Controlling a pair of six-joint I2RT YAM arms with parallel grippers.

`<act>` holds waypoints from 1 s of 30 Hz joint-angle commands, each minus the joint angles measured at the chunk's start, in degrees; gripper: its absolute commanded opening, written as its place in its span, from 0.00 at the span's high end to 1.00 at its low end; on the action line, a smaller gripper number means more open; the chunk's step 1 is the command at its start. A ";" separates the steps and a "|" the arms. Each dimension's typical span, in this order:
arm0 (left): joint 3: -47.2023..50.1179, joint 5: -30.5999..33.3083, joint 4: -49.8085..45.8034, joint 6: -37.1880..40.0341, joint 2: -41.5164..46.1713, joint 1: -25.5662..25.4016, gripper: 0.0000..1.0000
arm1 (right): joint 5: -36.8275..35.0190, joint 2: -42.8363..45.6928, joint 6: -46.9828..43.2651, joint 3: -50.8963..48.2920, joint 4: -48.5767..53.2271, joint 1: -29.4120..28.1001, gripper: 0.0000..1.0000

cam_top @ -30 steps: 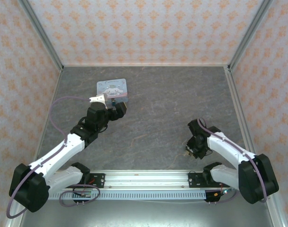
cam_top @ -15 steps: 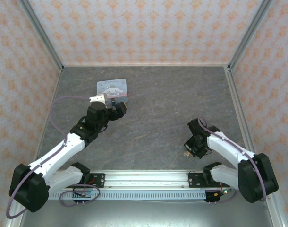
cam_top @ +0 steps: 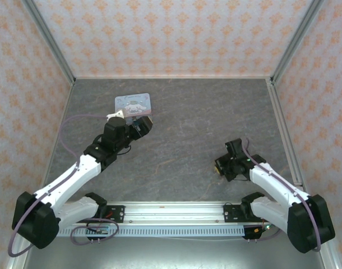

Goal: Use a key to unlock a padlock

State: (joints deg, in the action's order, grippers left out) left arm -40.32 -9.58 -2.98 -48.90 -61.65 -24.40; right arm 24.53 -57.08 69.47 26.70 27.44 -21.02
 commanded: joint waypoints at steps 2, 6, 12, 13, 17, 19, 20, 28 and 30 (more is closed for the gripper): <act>-3.45 -6.65 1.64 -13.91 -3.87 -0.63 0.00 | 1.38 -0.19 1.27 5.56 -5.78 -0.25 1.00; -3.82 -8.81 5.42 -22.38 -6.50 -0.90 0.01 | 1.06 -2.15 -0.61 9.83 -6.61 -0.23 1.00; -3.92 -12.37 20.11 -34.41 -12.75 -2.57 0.09 | 2.44 -6.20 -1.32 15.04 -12.36 -0.19 1.00; -4.08 -12.39 23.03 -35.55 -13.86 -3.09 0.09 | 2.50 -6.63 -1.05 15.78 -13.44 -0.21 1.00; -6.13 -11.52 33.82 -37.94 -18.29 -5.48 0.09 | 1.68 -7.99 1.14 18.69 -18.34 -0.21 1.00; -6.81 -10.61 40.16 -38.81 -20.24 -6.61 0.09 | 1.10 -8.50 2.67 19.82 -21.11 -0.18 1.00; -7.20 -10.18 42.87 -39.28 -21.18 -7.10 0.09 | 1.05 -8.84 3.33 20.58 -22.38 -0.20 1.00; -11.17 -9.37 54.92 -42.13 -28.28 -10.28 0.03 | 1.36 -11.04 5.32 27.43 -26.68 -1.73 1.00; -12.25 -9.32 55.55 -42.23 -29.68 -11.30 0.03 | 1.41 -12.24 5.61 28.76 -27.27 -2.52 1.00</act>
State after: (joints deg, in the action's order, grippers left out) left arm -50.43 -20.03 45.95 -89.56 -89.82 -34.48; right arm 26.35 -68.05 73.82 53.08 3.55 -22.55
